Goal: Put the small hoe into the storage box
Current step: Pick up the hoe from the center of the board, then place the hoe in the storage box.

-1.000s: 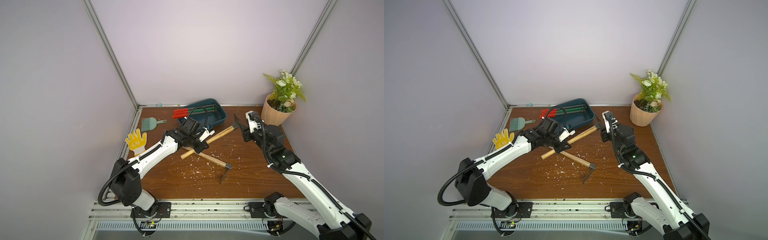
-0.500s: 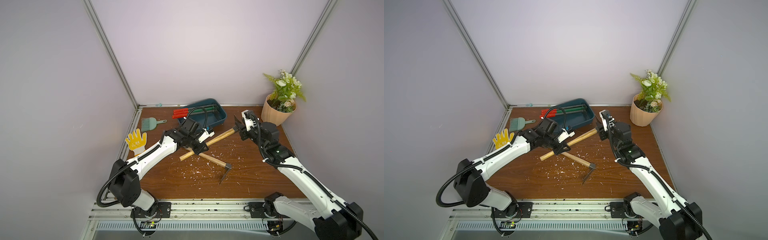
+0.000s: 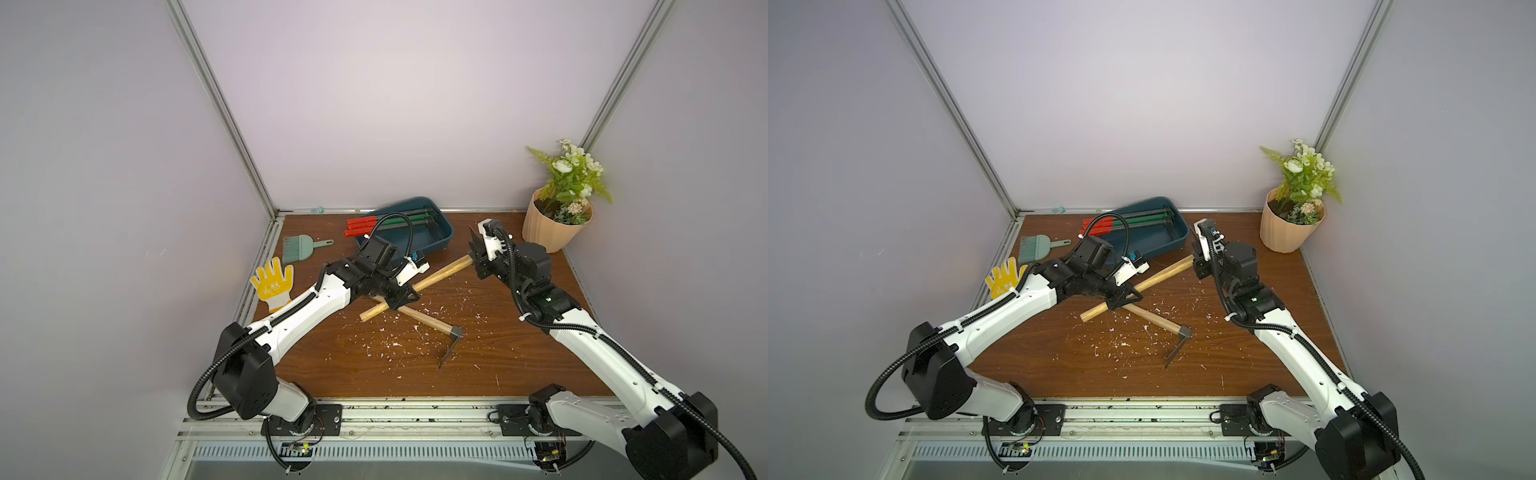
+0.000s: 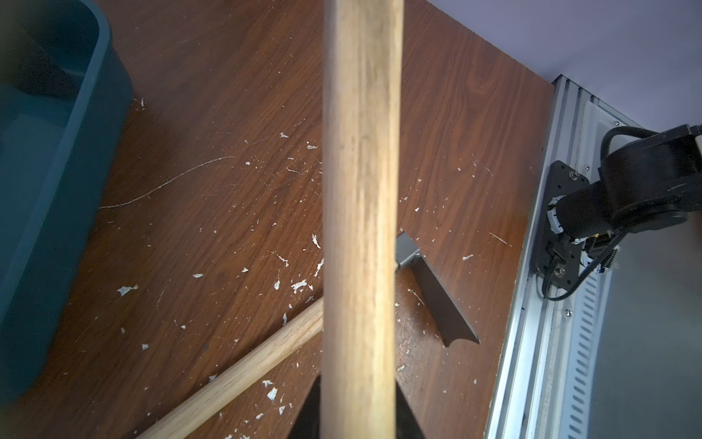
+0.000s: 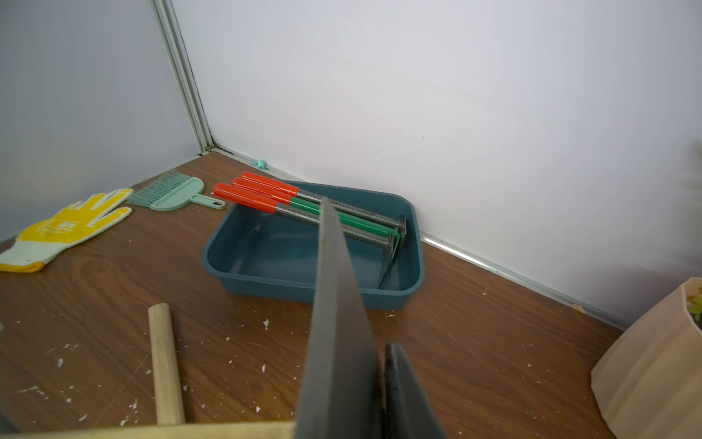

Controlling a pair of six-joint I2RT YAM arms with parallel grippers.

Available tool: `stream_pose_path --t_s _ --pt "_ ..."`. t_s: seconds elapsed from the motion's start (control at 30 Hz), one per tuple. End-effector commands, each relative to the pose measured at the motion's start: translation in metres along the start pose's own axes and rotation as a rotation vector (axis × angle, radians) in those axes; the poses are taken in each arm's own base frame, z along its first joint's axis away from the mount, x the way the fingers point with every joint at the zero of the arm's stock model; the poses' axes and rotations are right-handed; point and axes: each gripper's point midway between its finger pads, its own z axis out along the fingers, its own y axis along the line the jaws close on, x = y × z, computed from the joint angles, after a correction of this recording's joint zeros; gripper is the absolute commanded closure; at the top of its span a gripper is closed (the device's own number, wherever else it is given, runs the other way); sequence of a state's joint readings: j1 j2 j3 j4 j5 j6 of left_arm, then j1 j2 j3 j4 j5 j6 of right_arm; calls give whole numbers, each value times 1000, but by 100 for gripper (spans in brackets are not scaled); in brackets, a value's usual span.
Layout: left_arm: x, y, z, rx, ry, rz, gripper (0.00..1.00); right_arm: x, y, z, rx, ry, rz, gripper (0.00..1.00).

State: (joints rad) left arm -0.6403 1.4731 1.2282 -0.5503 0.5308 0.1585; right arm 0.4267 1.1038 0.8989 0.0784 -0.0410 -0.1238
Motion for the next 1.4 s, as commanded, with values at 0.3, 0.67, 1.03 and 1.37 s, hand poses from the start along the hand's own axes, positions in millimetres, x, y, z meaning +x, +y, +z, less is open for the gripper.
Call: stream_pose_path --t_s 0.3,0.67,1.03,1.37 --pt "-22 85 -36 -531 -119 -57 25 -26 -11 18 30 3 35 100" --pt "17 154 -183 -1301 -231 -295 13 10 -15 92 42 225 -19 100" --pt "48 132 -298 -1591 -451 -449 8 45 -16 182 44 387 -102 100" --pt "68 121 -322 -1603 -464 -460 7 27 -16 233 31 348 -89 100"
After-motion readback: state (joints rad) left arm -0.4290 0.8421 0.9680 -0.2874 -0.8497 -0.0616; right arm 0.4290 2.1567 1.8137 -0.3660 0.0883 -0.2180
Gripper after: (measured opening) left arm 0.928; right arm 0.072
